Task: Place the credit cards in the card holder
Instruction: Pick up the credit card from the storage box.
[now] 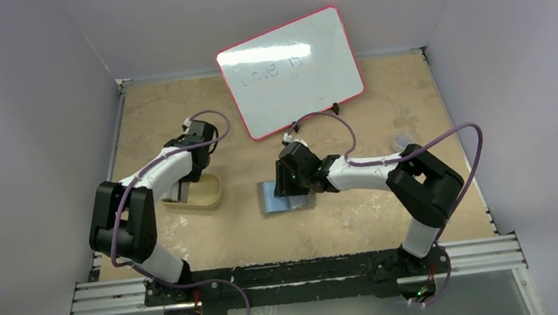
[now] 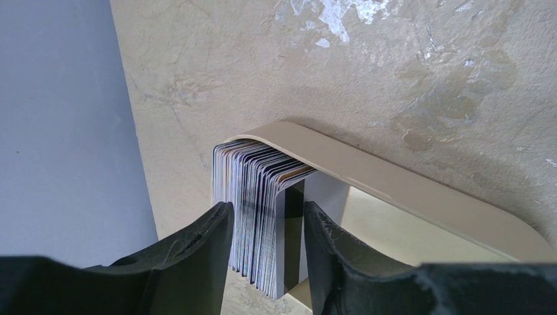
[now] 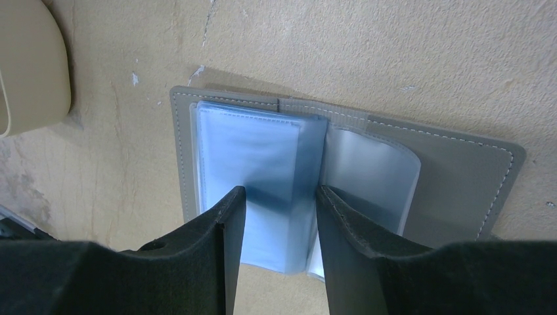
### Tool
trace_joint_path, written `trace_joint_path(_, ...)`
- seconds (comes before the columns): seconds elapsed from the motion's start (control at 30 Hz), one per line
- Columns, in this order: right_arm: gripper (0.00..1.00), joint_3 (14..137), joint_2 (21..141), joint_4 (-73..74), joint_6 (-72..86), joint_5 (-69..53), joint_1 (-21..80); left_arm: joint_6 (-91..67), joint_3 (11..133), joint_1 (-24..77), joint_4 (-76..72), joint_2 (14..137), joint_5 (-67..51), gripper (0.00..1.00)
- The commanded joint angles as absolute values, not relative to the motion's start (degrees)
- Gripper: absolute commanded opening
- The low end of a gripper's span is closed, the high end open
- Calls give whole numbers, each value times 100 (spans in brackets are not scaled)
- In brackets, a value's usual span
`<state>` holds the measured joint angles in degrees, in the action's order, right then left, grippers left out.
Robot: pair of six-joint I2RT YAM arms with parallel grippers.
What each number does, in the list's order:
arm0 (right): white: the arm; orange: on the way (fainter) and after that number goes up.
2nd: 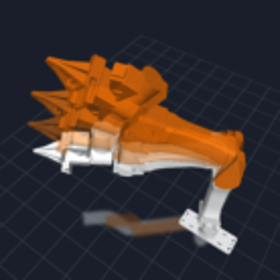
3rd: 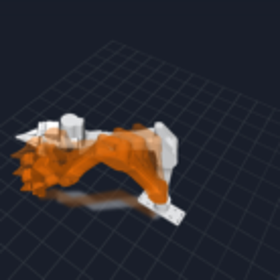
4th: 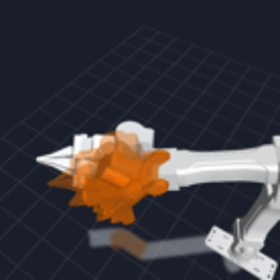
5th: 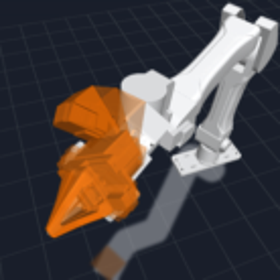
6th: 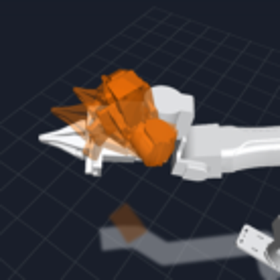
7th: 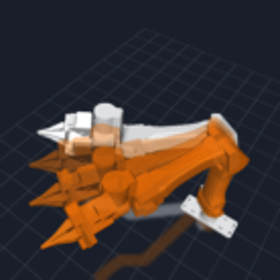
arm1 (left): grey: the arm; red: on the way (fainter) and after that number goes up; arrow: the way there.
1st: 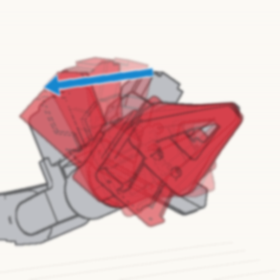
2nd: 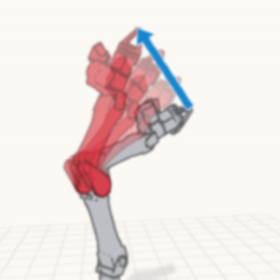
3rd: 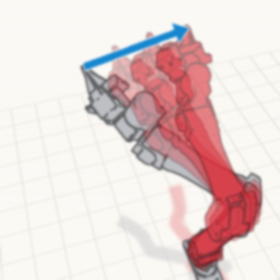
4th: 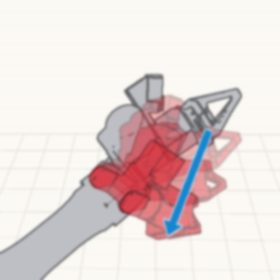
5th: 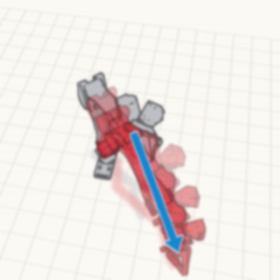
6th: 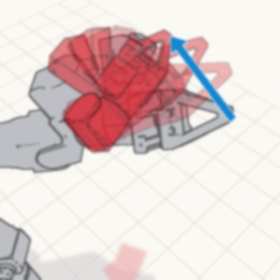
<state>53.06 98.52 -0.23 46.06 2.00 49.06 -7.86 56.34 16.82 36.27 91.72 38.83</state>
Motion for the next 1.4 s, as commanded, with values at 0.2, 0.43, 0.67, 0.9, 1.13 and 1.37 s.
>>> trace_joint_path(0.2, 47, 5094, 9644, 252, 4630, 237, 4895, -657, 5673, 1676, 3418, 8996, 3788, 30)
trace_joint_path(0.43, 46, 5078, 9659, 230, 4632, 229, 4893, -701, 5845, 1674, 3593, 9028, 3683, 18)
trace_joint_path(0.67, 46, 5074, 9642, 232, 4631, 220, 4888, -808, 6105, 1677, 3896, 9043, 3396, 6)
trace_joint_path(0.9, 46, 5071, 9632, 231, 4638, 204, 4887, -949, 6326, 1685, 4204, 8882, 2898, 0)
trace_joint_path(1.13, 46, 5072, 9616, 227, 4650, 193, 4886, -882, 6271, 1679, 4223, 8941, 3122, 0)
trace_joint_path(1.37, 46, 5071, 9562, 262, 4638, 135, 4888, -1012, 6676, 1686, 4618, 8891, 2695, 0)
